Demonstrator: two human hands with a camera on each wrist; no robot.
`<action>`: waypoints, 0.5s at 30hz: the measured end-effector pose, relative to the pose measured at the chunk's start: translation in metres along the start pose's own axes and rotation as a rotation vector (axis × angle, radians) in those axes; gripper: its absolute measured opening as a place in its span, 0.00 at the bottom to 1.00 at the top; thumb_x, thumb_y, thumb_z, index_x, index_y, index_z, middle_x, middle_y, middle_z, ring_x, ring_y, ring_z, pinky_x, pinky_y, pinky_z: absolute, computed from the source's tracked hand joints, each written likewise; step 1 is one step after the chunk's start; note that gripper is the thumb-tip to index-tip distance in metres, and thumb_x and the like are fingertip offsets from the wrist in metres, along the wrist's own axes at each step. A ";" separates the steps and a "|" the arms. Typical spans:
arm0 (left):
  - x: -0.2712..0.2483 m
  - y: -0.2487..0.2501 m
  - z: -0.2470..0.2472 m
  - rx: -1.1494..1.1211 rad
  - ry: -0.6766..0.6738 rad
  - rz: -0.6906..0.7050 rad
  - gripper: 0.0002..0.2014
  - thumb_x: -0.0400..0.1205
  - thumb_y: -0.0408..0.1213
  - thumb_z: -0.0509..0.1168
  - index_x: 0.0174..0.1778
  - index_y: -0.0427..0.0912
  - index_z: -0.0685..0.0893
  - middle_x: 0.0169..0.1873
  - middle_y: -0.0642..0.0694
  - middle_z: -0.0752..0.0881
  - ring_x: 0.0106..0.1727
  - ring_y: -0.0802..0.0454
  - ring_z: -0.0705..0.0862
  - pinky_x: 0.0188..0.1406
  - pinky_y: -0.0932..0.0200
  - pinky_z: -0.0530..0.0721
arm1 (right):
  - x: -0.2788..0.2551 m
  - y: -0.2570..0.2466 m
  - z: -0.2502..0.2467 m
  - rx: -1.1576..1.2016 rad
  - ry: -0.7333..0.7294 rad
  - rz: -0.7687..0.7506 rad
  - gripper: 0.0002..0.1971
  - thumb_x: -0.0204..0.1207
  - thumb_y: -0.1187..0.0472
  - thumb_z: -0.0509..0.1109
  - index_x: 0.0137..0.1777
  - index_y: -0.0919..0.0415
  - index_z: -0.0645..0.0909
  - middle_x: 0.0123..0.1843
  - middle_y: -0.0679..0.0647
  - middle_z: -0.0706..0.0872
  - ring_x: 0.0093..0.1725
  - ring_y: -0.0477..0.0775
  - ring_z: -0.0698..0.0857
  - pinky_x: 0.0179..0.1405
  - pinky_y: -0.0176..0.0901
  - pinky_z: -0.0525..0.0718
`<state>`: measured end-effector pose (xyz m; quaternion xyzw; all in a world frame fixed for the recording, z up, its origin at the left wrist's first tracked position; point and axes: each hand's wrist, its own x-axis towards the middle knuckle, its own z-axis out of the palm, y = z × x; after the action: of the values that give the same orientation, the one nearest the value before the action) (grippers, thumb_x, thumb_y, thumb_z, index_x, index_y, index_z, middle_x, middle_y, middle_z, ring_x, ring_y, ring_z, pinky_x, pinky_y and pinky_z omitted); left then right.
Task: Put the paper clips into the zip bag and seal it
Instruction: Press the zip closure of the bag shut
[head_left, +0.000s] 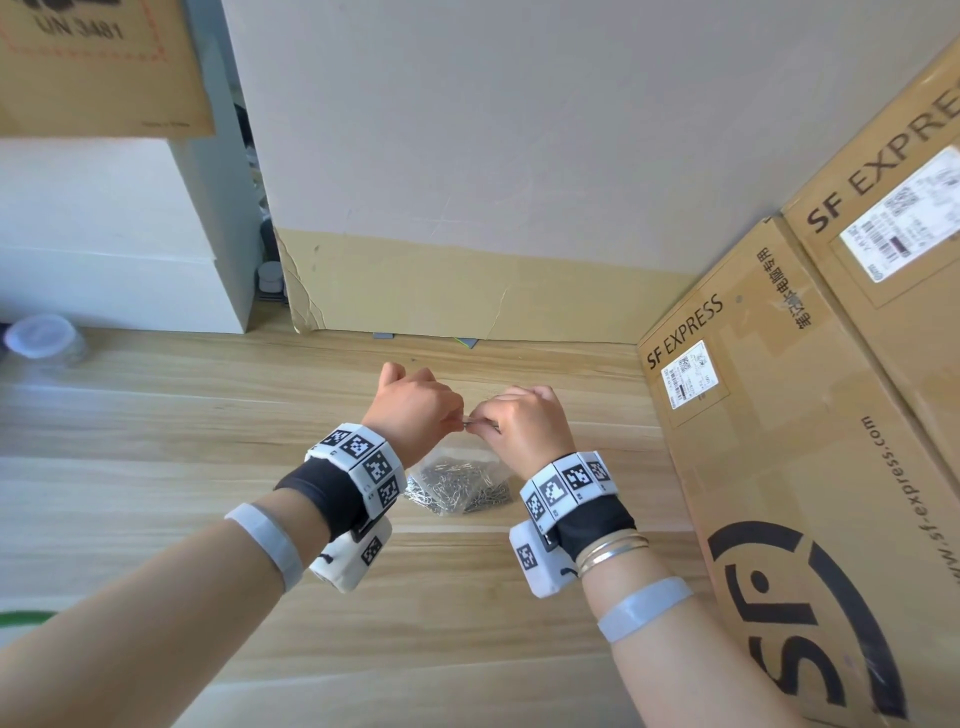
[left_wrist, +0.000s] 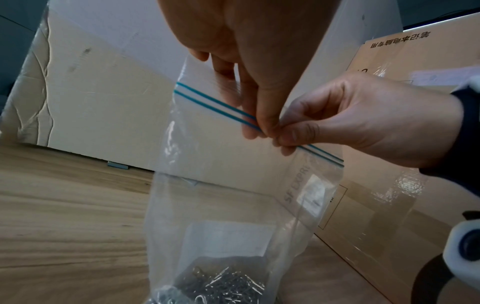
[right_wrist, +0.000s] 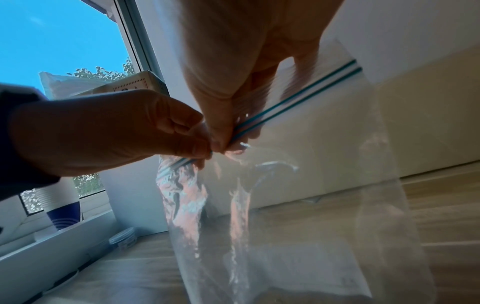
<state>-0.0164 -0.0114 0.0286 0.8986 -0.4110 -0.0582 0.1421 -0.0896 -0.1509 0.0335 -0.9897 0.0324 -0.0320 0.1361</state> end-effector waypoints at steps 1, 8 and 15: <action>-0.001 0.001 0.001 -0.001 0.007 0.008 0.11 0.82 0.47 0.59 0.46 0.47 0.85 0.44 0.54 0.87 0.57 0.51 0.76 0.51 0.53 0.53 | 0.000 -0.001 0.000 0.006 -0.002 0.002 0.07 0.71 0.53 0.71 0.36 0.54 0.87 0.35 0.49 0.90 0.46 0.53 0.85 0.52 0.50 0.70; 0.000 -0.006 -0.002 -0.040 -0.046 -0.027 0.15 0.76 0.57 0.62 0.49 0.52 0.83 0.45 0.56 0.86 0.55 0.51 0.76 0.46 0.54 0.51 | 0.002 0.008 -0.007 0.006 -0.072 0.061 0.06 0.74 0.53 0.68 0.43 0.51 0.86 0.44 0.48 0.90 0.51 0.52 0.84 0.57 0.49 0.72; 0.000 -0.022 -0.023 -0.022 -0.085 -0.047 0.10 0.79 0.52 0.62 0.49 0.52 0.82 0.49 0.55 0.86 0.51 0.52 0.82 0.54 0.57 0.64 | 0.001 0.021 -0.018 -0.012 -0.108 0.113 0.06 0.74 0.56 0.69 0.47 0.52 0.86 0.48 0.49 0.90 0.53 0.55 0.84 0.57 0.49 0.74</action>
<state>0.0045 0.0076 0.0434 0.9031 -0.3947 -0.1041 0.1329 -0.0911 -0.1758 0.0452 -0.9874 0.0809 0.0296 0.1331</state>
